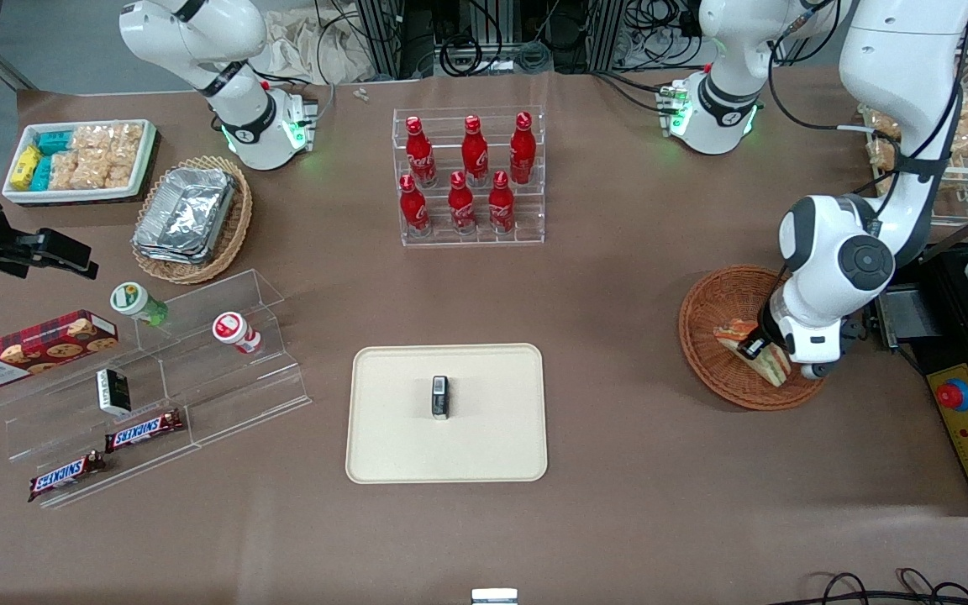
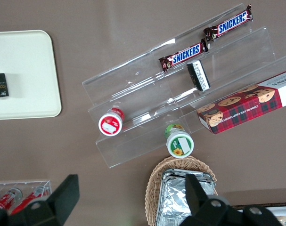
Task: Place sandwich from basket to tray
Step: 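Close the left gripper on the sandwich's crust edge, then lift the sandwich up out of the basket with the left gripper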
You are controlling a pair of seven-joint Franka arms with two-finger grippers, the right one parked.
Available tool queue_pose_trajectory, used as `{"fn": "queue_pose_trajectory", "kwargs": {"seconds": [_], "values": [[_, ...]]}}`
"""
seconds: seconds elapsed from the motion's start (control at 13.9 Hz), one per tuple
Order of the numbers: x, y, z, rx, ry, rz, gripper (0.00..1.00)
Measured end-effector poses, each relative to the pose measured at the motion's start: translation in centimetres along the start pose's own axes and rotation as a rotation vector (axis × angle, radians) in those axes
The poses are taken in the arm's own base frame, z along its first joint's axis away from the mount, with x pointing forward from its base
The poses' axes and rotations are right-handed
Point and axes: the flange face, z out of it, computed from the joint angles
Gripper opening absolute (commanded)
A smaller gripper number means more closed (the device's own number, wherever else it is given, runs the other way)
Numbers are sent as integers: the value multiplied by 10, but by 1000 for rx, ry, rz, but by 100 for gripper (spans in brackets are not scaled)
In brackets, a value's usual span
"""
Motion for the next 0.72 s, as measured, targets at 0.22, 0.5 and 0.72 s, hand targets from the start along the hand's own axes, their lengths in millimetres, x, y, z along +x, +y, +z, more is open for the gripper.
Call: {"fn": "queue_pose_trajectory", "kwargs": {"seconds": [0.22, 0.5, 0.72], "values": [[5, 4, -19, 21, -8, 2, 0], [22, 17, -111, 106, -11, 21, 3], [32, 26, -187, 133, -19, 64, 0]]}}
